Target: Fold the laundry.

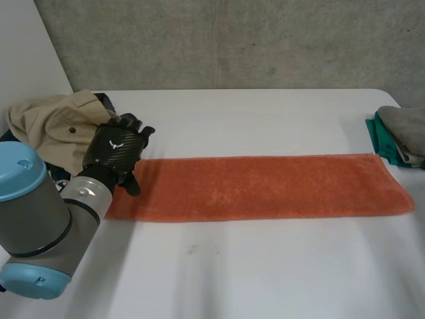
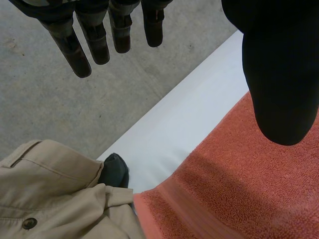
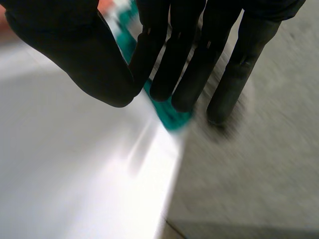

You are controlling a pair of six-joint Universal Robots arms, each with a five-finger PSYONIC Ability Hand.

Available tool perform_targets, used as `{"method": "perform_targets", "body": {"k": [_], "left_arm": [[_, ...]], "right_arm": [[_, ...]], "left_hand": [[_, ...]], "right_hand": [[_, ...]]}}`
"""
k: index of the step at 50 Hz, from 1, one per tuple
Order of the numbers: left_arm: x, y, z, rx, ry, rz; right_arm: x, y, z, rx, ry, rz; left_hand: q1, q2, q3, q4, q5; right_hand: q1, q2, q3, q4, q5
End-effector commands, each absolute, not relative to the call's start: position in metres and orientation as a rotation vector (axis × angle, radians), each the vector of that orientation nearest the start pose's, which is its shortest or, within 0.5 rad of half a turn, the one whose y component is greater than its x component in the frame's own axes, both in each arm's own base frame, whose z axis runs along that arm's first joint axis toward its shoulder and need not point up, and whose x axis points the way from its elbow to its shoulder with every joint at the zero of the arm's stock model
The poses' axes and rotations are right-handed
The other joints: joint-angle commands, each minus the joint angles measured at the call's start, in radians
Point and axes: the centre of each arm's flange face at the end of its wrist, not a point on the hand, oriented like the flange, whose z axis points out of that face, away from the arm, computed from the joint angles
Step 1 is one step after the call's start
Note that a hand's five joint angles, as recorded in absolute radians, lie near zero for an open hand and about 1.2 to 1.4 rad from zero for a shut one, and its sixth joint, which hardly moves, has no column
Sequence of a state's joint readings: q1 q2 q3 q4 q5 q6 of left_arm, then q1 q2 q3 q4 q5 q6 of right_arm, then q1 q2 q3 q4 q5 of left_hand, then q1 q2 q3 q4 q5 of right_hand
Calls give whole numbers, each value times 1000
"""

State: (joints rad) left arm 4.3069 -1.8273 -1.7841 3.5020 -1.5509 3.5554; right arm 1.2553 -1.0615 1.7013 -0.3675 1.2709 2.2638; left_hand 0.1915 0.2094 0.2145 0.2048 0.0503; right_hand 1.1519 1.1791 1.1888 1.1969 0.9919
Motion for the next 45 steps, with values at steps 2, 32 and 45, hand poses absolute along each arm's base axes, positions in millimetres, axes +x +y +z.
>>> {"method": "perform_targets", "body": {"k": [2,32,45], "left_arm": [[-254,-254,197,955,2142,-2106],[-255,-250,194,963,2160,-2101],[-255,-249,197,956,2150,-2113]], "right_arm": [[-3,-386,142,-1174,2854,-2135],[69,-365,115,-1195,2471,-1963],[30,-382,124,-1143,2706,-2052]], "left_hand": [[4,-14,-19,-9,-29],[1,-16,-22,-12,-32],[4,-14,-19,-9,-29]], "right_hand": [[244,217,207,199,230],[-580,-607,-617,-625,-594],[244,217,207,199,230]]}}
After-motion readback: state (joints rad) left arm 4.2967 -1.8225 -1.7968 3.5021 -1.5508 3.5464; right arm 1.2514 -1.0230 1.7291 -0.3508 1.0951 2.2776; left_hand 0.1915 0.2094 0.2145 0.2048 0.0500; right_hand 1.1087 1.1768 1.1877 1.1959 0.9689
